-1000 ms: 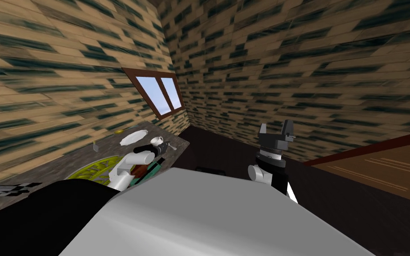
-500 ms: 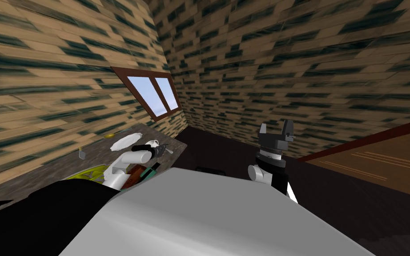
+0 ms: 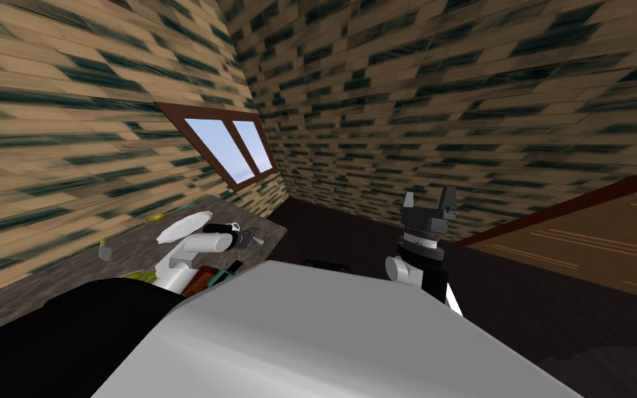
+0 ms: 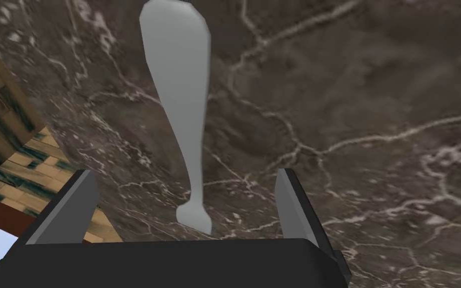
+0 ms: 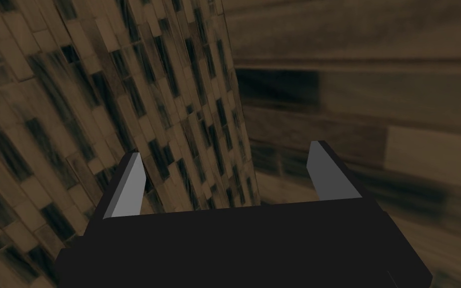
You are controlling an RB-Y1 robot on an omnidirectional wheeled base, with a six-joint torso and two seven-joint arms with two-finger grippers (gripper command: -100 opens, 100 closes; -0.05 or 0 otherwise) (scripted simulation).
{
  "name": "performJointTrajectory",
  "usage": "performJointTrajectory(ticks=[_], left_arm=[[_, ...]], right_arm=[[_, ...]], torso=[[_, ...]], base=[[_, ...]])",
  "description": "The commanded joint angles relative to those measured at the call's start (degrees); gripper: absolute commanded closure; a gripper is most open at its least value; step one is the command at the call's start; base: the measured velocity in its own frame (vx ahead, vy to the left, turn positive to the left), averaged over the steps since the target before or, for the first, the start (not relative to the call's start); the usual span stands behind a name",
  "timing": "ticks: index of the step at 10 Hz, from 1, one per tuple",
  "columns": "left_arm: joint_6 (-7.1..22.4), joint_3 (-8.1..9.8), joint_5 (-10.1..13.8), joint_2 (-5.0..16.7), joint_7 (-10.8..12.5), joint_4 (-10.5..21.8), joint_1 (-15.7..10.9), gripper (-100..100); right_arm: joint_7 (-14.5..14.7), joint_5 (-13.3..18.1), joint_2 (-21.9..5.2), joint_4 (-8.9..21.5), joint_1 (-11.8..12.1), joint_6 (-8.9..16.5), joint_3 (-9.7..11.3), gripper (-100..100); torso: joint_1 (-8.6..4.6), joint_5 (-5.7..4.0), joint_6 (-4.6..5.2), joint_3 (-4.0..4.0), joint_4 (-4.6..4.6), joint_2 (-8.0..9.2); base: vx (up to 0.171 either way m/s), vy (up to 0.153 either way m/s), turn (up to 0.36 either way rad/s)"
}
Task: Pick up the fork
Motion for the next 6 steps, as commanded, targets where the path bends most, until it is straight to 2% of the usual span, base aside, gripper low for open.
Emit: performJointTrajectory(ticks=[1, 2, 4, 5, 6], left_arm=[[2.9, 0.56, 1.3, 1.4, -0.9, 0.7, -0.1, -100], [3.6, 0.56, 1.3, 1.4, -0.9, 0.7, -0.1, -100], [7.4, 1.41, 3.2, 3.5, -2.2, 1.7, 0.0, -100], [8.3, 1.41, 3.2, 3.5, -2.2, 1.7, 0.0, -100], [10.3, 1.80, 3.9, 4.4, -2.8, 2.1, 0.1, -100]], right_arm=[[0.0, 0.0, 0.0, 0.0, 0.0, 0.0, 0.0, 0], [0.0, 0.0, 0.0, 0.0, 0.0, 0.0, 0.0, 0], [0.0, 0.0, 0.0, 0.0, 0.0, 0.0, 0.0, 0], [0.0, 0.0, 0.0, 0.0, 0.0, 0.0, 0.0, 0], [0.0, 0.0, 0.0, 0.0, 0.0, 0.0, 0.0, 0]], torso=[[0.00, 0.00, 0.00, 0.00, 0.00, 0.00], [0.00, -0.01, 0.01, -0.01, 0.00, -0.02], [-0.01, 0.00, 0.02, 0.01, 0.00, 0.01], [0.00, 0.00, 0.01, -0.01, 0.00, -0.02], [0.00, 0.00, -0.02, 0.01, 0.00, 0.02]], base=[[0.047, -0.003, -0.090], [0.037, 0.000, -0.049], [0.039, -0.004, -0.117], [0.032, 0.000, -0.021], [0.026, -0.006, -0.063]])
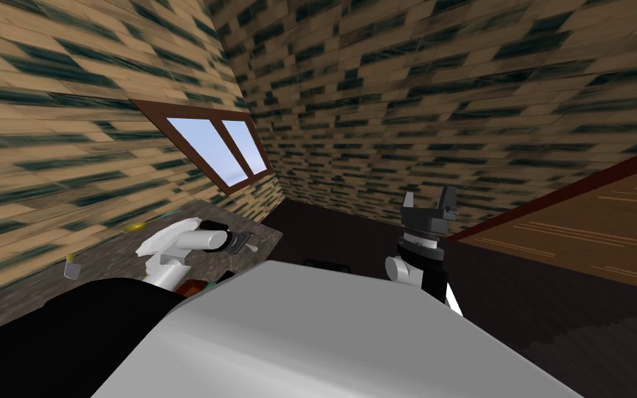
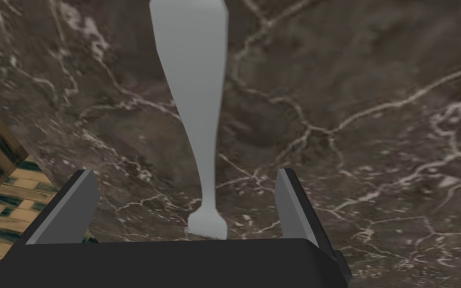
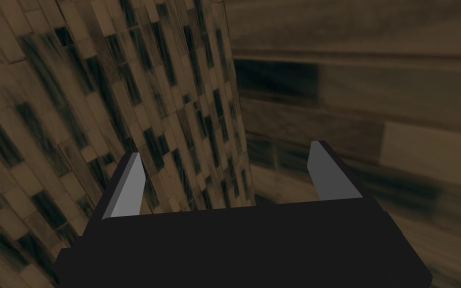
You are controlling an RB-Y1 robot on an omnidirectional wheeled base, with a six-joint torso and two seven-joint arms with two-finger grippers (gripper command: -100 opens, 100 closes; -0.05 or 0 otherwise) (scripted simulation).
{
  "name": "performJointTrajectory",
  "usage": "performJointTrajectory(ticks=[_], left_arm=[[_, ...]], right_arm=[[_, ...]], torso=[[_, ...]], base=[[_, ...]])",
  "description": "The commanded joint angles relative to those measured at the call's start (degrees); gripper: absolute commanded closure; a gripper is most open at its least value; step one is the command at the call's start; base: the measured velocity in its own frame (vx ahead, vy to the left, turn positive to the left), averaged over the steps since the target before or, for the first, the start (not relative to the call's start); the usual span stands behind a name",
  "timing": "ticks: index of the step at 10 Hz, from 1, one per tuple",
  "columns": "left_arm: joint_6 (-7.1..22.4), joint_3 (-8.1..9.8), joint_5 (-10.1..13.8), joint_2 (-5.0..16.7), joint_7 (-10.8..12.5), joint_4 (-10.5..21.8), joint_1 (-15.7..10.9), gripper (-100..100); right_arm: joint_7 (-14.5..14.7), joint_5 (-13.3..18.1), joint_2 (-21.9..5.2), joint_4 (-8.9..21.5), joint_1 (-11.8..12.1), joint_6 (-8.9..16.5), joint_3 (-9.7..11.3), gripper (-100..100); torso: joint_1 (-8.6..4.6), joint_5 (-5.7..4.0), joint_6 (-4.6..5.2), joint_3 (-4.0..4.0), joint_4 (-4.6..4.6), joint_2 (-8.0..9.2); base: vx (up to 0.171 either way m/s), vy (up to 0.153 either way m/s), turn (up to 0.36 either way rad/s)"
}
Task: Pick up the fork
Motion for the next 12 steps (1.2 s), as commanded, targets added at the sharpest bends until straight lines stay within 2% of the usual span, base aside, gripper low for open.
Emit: performJointTrajectory(ticks=[1, 5, 6, 7, 8, 10, 11, 12], left_arm=[[2.9, 0.55, 1.0, 1.1, -0.9, 0.4, 0.2, -100], [7.6, 1.53, 2.8, 3.2, -2.1, 1.3, 0.4, -100], [7.0, 1.33, 2.6, 2.9, -1.9, 1.1, 0.3, -100], [7.3, 1.37, 2.6, 3.0, -1.9, 1.2, 0.3, 0], [5.5, 0.08, 1.4, 2.1, -2.2, 3.1, -0.2, -100], [4.0, -0.94, 0.5, 1.4, -2.4, 4.6, -0.5, -100], [4.9, -0.41, 0.9, 1.7, -2.0, 3.5, -0.2, -100], [4.8, -0.46, 0.9, 1.7, -2.0, 3.6, -0.2, 100]], right_arm=[[0.0, 0.0, 0.0, 0.0, 0.0, 0.0, 0.0, 0], [0.0, 0.0, 0.0, 0.0, 0.0, 0.0, 0.0, 0], [0.0, 0.0, 0.0, 0.0, 0.0, 0.0, 0.0, 0], [0.0, 0.0, 0.0, 0.0, 0.0, 0.0, 0.0, 0], [0.0, 0.0, 0.0, 0.0, 0.0, 0.0, 0.0, 0], [0.0, 0.0, 0.0, 0.0, 0.0, 0.0, 0.0, 0], [0.0, 0.0, 0.0, 0.0, 0.0, 0.0, 0.0, 0], [0.0, 0.0, 0.0, 0.0, 0.0, 0.0, 0.0, 0]], torso=[[0.00, 0.00, 0.00, 0.00, 0.00, 0.00], [0.02, 0.01, -0.01, 0.03, 0.01, 0.06], [0.02, 0.01, -0.02, 0.04, 0.02, 0.07], [0.02, 0.01, -0.02, 0.06, 0.02, 0.10], [0.01, 0.01, -0.02, 0.06, 0.03, 0.11], [0.08, 0.03, -0.02, 0.09, 0.03, 0.15], [0.09, 0.03, -0.02, 0.09, 0.04, 0.16], [0.05, 0.02, -0.03, 0.09, 0.03, 0.15]], base=[[0.023, -0.002, -0.090], [0.015, 0.003, -0.052], [0.000, 0.000, 0.000], [0.000, 0.000, 0.000], [-0.006, 0.010, -0.079], [-0.011, 0.021, -0.056], [-0.005, 0.009, -0.007], [0.000, 0.000, 0.000]])
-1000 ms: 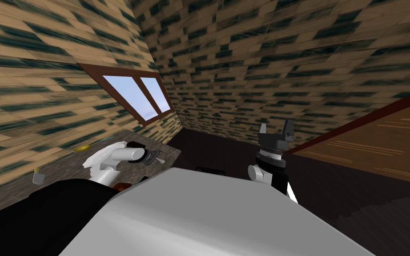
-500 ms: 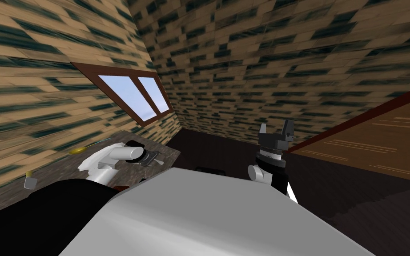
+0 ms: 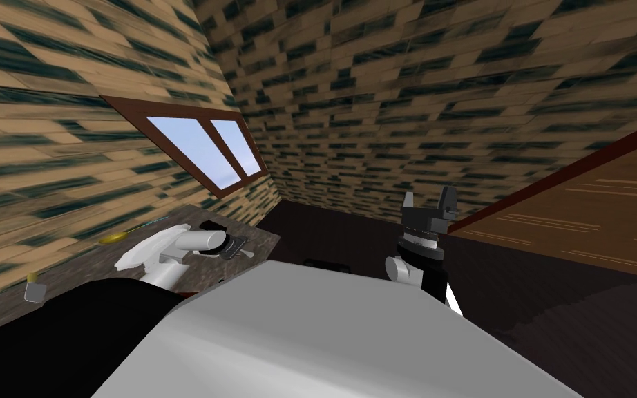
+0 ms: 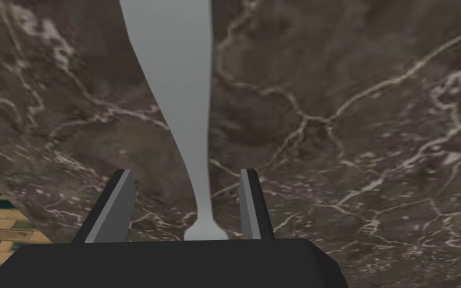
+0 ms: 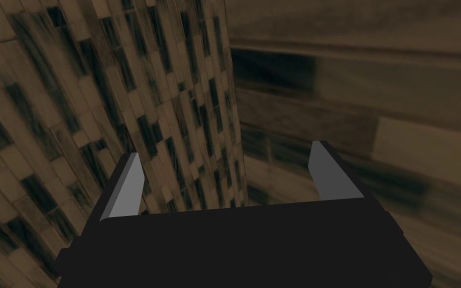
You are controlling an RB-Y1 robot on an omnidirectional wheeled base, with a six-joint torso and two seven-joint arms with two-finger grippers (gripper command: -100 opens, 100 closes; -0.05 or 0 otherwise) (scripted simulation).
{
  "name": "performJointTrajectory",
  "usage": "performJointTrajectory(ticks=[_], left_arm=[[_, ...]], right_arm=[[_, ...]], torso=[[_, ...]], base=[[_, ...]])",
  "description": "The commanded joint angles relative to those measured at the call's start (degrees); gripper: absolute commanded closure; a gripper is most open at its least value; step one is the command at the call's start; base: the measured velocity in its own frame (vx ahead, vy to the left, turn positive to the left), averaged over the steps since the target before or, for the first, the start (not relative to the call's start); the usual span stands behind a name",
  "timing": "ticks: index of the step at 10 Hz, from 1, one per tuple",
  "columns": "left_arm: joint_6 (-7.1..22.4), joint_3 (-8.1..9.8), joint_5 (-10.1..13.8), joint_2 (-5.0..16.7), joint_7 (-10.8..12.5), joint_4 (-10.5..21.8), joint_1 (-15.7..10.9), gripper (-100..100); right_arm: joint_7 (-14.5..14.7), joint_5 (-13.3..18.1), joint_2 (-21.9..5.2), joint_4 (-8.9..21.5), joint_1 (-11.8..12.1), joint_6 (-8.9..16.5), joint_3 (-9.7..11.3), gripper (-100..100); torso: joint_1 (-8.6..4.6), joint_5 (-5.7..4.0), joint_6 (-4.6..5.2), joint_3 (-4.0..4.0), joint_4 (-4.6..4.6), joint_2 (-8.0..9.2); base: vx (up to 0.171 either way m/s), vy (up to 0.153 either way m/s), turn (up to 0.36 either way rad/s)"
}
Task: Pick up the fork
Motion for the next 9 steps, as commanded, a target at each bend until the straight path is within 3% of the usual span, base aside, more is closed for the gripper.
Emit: performJointTrajectory(ticks=[1, 4, 5, 6, 8, 9], left_arm=[[0.0, 0.00, 0.0, 0.0, 0.0, 0.0, 0.0, 100], [0.1, 0.01, 0.0, 0.0, 0.1, 0.1, 0.0, 100], [0.1, 0.01, 0.0, 0.0, 0.1, 0.0, 0.0, 0], [1.7, 1.30, 1.3, 0.9, 0.0, -1.7, 0.3, 100], [1.7, 1.45, 1.3, 1.0, 0.1, -2.0, 0.5, 100], [1.9, 1.53, 1.4, 1.0, 0.1, -2.1, 0.6, 0]], right_arm=[[0.0, 0.0, 0.0, 0.0, 0.0, 0.0, 0.0, 0], [0.0, 0.0, 0.0, 0.0, 0.0, 0.0, 0.0, 0], [0.0, 0.0, 0.0, 0.0, 0.0, 0.0, 0.0, 0], [0.0, 0.0, 0.0, 0.0, 0.0, 0.0, 0.0, 0], [0.0, 0.0, 0.0, 0.0, 0.0, 0.0, 0.0, 0], [0.0, 0.0, 0.0, 0.0, 0.0, 0.0, 0.0, 0]], torso=[[0.00, 0.00, 0.00, 0.00, 0.00, 0.00], [-0.01, 0.00, 0.04, 0.01, 0.02, -0.01], [0.00, 0.01, 0.04, 0.01, 0.01, 0.00], [0.01, 0.01, 0.03, 0.01, 0.01, 0.00], [-0.12, -0.03, 0.00, 0.02, 0.02, 0.00], [-0.07, -0.01, 0.04, 0.01, 0.02, 0.00]], base=[[-0.003, 0.002, 0.011], [0.000, 0.000, 0.000], [0.000, 0.000, 0.000], [0.007, -0.019, 0.081], [0.013, -0.022, 0.066], [0.000, 0.000, 0.000]])
